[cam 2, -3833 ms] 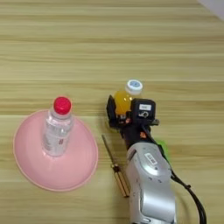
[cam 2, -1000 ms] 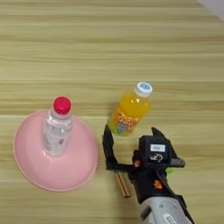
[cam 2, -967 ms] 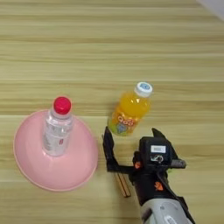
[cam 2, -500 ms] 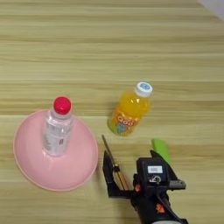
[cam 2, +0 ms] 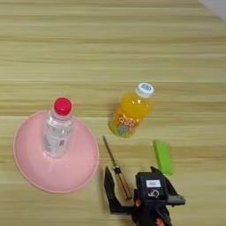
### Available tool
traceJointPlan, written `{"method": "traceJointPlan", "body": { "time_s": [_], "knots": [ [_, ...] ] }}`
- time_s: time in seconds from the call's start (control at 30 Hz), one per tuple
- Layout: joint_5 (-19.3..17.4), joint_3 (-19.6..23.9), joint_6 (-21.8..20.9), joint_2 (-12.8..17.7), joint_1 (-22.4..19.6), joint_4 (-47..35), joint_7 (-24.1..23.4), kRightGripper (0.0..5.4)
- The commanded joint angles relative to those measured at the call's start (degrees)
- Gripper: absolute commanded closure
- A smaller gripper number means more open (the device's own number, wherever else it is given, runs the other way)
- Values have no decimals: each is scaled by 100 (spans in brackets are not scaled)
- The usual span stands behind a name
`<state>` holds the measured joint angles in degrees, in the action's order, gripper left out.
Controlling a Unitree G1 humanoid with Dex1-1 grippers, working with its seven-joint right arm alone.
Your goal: Move the objects on the table
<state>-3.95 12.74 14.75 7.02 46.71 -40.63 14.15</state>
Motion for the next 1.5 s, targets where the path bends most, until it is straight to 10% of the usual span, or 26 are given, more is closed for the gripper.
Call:
{"method": "traceJointPlan", "body": {
  "time_s": [0.03, 1.5],
  "knots": [
    [36, 50, -239, 59, 52, -124, -24, 1],
    [209, -326, 69, -32, -14, 589, -87, 1]
  ]
}}
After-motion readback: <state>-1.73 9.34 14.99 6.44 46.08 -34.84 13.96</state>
